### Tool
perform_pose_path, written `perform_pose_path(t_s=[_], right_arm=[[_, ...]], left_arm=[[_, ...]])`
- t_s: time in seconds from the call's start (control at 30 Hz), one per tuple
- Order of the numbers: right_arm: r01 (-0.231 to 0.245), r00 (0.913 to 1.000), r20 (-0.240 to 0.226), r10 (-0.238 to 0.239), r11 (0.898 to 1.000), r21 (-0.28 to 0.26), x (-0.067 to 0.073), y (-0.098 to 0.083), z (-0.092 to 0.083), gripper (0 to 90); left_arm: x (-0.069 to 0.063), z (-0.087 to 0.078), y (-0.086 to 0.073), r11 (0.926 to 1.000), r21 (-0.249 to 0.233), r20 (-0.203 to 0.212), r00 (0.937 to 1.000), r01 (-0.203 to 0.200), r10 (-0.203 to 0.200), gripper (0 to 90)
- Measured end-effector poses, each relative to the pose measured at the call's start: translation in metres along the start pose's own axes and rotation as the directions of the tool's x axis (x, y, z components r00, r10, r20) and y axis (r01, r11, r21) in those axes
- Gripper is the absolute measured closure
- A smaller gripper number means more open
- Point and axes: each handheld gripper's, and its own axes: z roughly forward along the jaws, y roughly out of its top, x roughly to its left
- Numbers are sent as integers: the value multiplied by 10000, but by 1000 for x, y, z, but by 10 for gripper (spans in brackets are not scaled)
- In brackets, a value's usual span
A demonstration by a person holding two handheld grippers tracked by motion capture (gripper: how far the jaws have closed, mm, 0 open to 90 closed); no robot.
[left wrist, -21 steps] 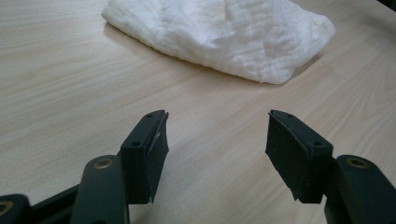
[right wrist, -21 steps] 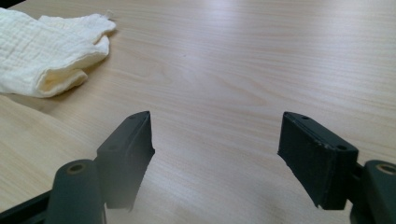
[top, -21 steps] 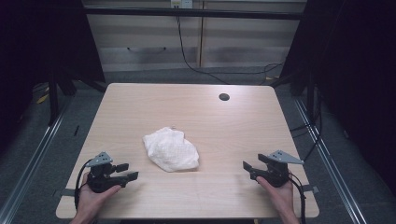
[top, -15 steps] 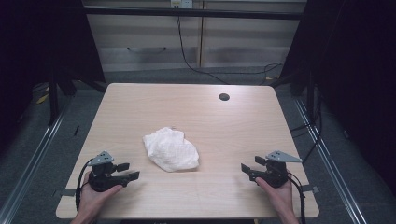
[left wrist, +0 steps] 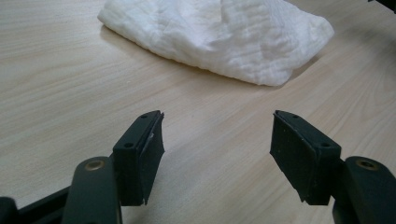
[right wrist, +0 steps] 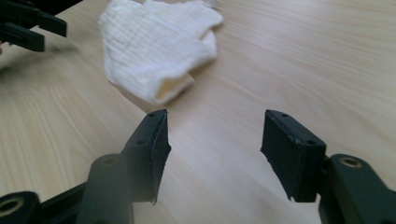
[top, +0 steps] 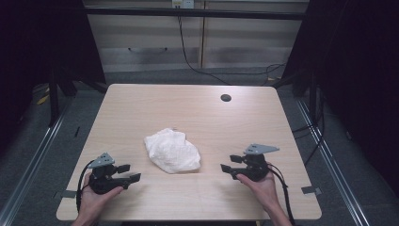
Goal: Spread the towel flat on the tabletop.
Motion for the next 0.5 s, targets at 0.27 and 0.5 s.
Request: perform_pose_path(t_s=[0.27,0.5], right_arm=[[889,9859,-1456,-826,9954,371,16,48,60,468],[1641,9650,-2202,-1422,9828,845,34,80,108,356]], left_arm=[[3,-2,0,9998,-109,-327,9994,138,-141,322],[5,-4,-1,9997,-193,-219,9996,155,-159,307]])
